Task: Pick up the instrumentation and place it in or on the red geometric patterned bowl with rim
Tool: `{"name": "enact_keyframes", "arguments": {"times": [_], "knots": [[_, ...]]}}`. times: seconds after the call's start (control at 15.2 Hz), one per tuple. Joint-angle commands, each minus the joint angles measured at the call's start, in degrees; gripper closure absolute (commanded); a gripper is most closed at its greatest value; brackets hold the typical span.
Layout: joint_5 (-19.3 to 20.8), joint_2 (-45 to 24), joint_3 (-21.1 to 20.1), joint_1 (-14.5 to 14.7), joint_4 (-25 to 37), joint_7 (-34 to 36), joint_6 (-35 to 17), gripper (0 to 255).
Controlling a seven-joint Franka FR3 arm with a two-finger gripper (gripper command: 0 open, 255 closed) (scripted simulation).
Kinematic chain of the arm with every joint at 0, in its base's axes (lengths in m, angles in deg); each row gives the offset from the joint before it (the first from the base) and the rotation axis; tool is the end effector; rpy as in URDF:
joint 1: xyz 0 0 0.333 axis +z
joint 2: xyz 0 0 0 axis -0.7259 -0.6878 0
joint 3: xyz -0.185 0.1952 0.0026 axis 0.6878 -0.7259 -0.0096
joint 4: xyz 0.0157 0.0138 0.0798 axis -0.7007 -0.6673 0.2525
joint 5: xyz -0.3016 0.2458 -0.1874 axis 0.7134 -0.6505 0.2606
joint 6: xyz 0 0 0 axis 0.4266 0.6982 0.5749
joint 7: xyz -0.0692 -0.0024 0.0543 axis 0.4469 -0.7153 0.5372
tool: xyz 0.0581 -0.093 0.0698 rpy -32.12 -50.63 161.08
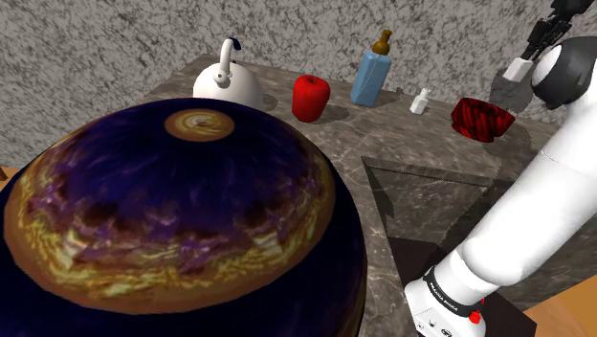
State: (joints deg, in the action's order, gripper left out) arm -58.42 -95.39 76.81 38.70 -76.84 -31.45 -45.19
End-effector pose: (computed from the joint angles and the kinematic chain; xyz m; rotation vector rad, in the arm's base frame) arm 0.2354 -0.4830 0.7356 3.0559 -0.4319 0.0748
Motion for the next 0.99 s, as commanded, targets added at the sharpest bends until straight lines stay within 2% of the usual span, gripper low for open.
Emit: {"name": "enact_keyframes", "arguments": {"times": [0.0,0.07,0.13,0.2,0.26,0.4,0.53,0.92], "knots": [[-14.5,-12.4,2.8,-13.0,12.4,-7.2,5.6,255],[-22.0,-18.3,0.0,-24.2,22.5,-8.1,10.2,255],[4.0,-18.2,-58.7,-55.4,34.0,1.3,12.5,255],[-15.1,-16.3,-13.6,-30.4,22.7,-5.9,8.6,255],[-7.6,-11.9,-23.3,-32.1,17.0,-4.0,5.0,255],[-4.5,-8.2,-23.1,-28.4,9.6,-3.4,0.9,255],[-2.1,-5.3,-23.4,-26.1,4.0,-2.7,-2.3,255],[2.5,0.7,-24.4,-22.3,-8.5,-0.7,-10.0,255]]}}
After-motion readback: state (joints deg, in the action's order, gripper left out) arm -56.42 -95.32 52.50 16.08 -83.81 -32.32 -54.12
